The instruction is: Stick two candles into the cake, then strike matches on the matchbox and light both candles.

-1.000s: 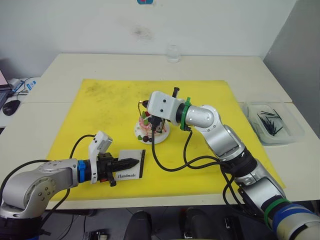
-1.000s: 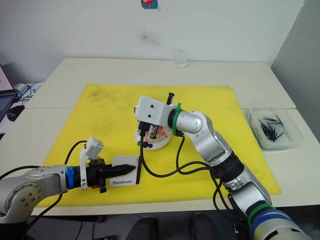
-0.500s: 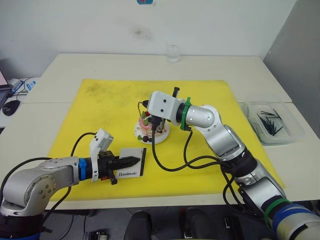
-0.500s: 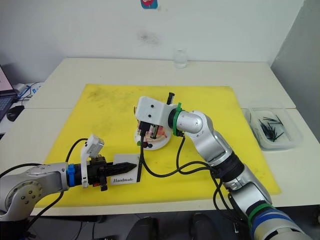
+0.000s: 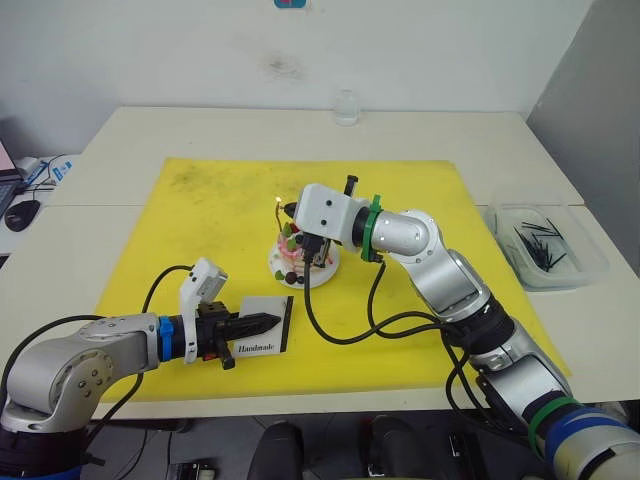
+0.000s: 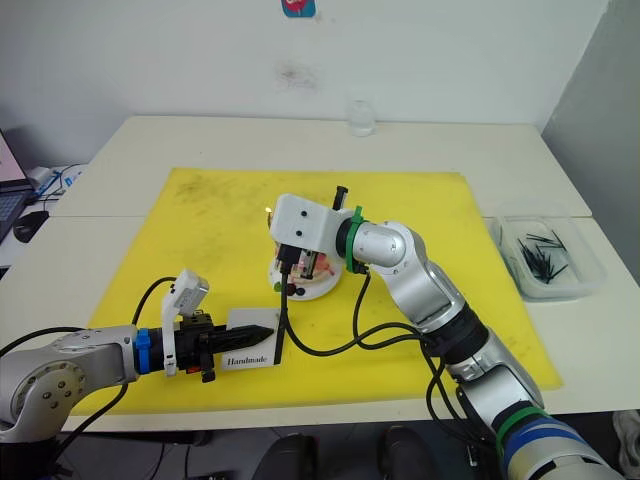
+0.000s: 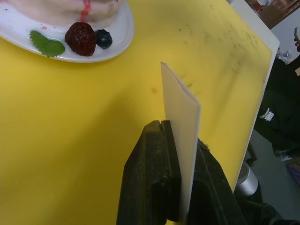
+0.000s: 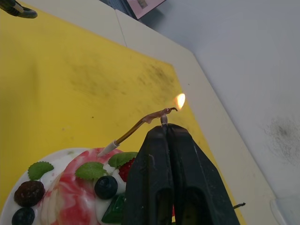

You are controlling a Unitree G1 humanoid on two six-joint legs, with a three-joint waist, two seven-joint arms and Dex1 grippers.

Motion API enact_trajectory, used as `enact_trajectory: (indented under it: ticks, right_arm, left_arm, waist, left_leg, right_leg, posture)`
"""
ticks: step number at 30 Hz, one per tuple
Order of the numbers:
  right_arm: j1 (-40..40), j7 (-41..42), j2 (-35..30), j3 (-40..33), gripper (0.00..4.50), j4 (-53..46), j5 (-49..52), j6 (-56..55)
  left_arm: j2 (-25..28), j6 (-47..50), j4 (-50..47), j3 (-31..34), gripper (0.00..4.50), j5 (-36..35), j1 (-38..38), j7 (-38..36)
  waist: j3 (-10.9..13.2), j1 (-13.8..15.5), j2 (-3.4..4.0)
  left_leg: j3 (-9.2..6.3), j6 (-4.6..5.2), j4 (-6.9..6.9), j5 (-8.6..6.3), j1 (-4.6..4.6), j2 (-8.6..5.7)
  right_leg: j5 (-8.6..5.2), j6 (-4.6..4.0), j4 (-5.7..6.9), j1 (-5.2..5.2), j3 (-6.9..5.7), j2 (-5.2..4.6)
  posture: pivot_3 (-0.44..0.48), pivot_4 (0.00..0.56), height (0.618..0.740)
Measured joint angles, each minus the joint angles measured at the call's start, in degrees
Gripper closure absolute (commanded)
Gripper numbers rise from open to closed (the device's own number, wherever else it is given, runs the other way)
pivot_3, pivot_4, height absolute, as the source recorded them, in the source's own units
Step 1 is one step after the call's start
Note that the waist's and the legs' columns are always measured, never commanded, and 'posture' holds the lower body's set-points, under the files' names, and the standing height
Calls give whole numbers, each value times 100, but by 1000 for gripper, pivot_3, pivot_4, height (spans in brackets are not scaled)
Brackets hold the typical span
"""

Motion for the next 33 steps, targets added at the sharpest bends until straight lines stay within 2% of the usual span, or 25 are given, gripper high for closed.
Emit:
enact_trajectory:
  ticks: [23,28,33]
  right_arm:
    - [46,75,-46,-1,4484,-89,9,114]
    - [422,546,-490,-188,4484,-953,382,462]
    - [780,866,-1090,-842,4484,-2022,925,1152]
  left_arm:
    - [0,-1,0,-4,4500,2,-2,-7]
    - [-42,-8,8,-29,4500,5,-12,-7]
    - [-114,-15,5,-104,4500,6,-20,-4]
  waist:
    - [0,1,0]
    - [0,18,0]
    - [0,30,0]
  left_leg:
    - [0,0,0,0,0,0]
    - [-1,0,0,0,-7,-2]
    - [-5,0,0,0,-6,-3]
  right_leg:
    - [0,0,0,0,0,0]
    - [-1,1,-6,-1,-3,-5]
    - [-1,2,-5,0,-9,-7]
  posture:
    - [0,150,740]
    - [0,150,740]
    - [0,150,740]
